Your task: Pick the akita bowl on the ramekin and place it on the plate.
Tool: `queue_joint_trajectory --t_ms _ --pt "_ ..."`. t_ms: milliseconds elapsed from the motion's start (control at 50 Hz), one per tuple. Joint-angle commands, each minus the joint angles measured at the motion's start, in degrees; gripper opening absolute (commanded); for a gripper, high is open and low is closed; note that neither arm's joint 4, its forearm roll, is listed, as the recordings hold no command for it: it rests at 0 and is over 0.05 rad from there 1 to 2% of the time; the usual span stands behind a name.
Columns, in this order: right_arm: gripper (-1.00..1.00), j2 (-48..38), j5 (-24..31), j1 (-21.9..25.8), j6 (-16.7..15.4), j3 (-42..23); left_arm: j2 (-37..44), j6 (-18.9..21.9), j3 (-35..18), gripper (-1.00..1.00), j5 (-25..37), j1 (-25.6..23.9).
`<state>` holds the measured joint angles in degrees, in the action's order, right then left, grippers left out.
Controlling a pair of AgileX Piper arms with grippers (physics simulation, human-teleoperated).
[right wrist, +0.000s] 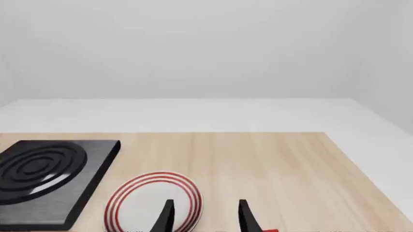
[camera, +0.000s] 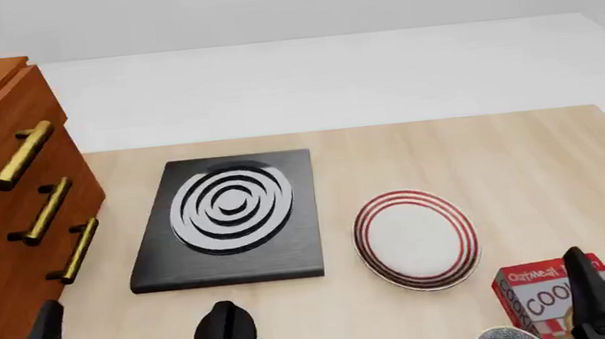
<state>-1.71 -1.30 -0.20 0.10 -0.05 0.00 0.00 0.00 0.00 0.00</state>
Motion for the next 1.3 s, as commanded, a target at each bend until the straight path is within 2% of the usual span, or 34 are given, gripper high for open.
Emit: queue_joint_trajectory --t_ms 20,340,460,500,520,540,600,740,800,880,900,940,960,980,1000,1040,1060,1080,1100,1140,1180,1200,1300 --pt "1.00 1.59 2.30 0.27 0.04 -0.07 0.00 0.00 0.00 1.00 0.00 0.00" --pt "1.00 0.33 2.18 1.37 -0.03 -0.02 0.00 0.00 0.00 1.00 0.00 0.00" --pt "1.00 0.71 3.72 1.42 -0.28 -1.35 0.00 0.00 0.00 1.00 0.00 0.00" --pt "1.00 0.58 5.93 2.47 2.36 -3.28 0.00 0.00 0.00 1.00 0.00 0.00" --pt "1.00 0.55 5.92 2.47 2.36 -3.29 0.00 0.00 0.00 1.00 0.00 0.00" --pt "1.00 -0.11 7.09 1.21 -0.47 -4.70 0.00 0.00 0.00 1.00 0.00 0.00" --pt "1.00 -0.22 10.04 1.05 -0.82 -7.65 0.00 0.00 0.00 1.00 0.00 0.00" --pt "1.00 -4.05 17.80 3.11 -5.09 -16.52 0.00 0.00 0.00 1.00 0.00 0.00" --pt "1.00 -5.44 21.42 2.91 -5.14 -20.95 0.00 0.00 0.00 1.00 0.00 0.00" --pt "1.00 -8.40 25.00 3.43 -8.33 -24.42 0.00 0.00 0.00 1.00 0.00 0.00" --pt "1.00 -9.88 26.21 3.62 -8.47 -25.40 0.00 0.00 0.00 1.00 0.00 0.00" --pt "1.00 -11.91 28.76 4.83 -5.50 -27.56 0.00 0.00 0.00 1.00 0.00 0.00" --pt "1.00 -11.90 28.80 4.83 -5.50 -27.59 0.00 0.00 0.00 1.00 0.00 0.00" --pt "1.00 -10.70 30.45 5.59 -7.18 -28.81 0.00 0.00 0.00 1.00 0.00 0.00" --pt "1.00 -11.30 31.18 4.45 -7.49 -29.12 0.00 0.00 0.00 1.00 0.00 0.00" --pt "1.00 -13.68 32.45 4.25 -4.63 -29.15 0.00 0.00 0.00 1.00 0.00 0.00" --pt "1.00 -14.64 32.95 4.71 -4.29 -29.10 0.00 0.00 0.00 1.00 0.00 0.00" --pt "1.00 -17.38 32.66 3.09 -8.17 -27.82 0.00 0.00 0.00 1.00 0.00 0.00" --pt "1.00 -17.41 32.86 2.31 -9.37 -27.47 0.00 0.00 0.00 1.00 0.00 0.00" --pt "1.00 -16.37 34.40 4.29 -9.61 -27.60 0.00 0.00 0.00 1.00 0.00 0.00" --pt "1.00 -18.16 34.93 6.16 -8.14 -27.00 0.00 0.00 0.00 1.00 0.00 0.00" --pt "1.00 -18.17 35.42 4.86 -7.99 -26.81 0.00 0.00 0.00 1.00 0.00 0.00" --pt "1.00 -19.57 37.40 5.13 -6.93 -26.06 0.00 0.00 0.00 1.00 0.00 0.00"
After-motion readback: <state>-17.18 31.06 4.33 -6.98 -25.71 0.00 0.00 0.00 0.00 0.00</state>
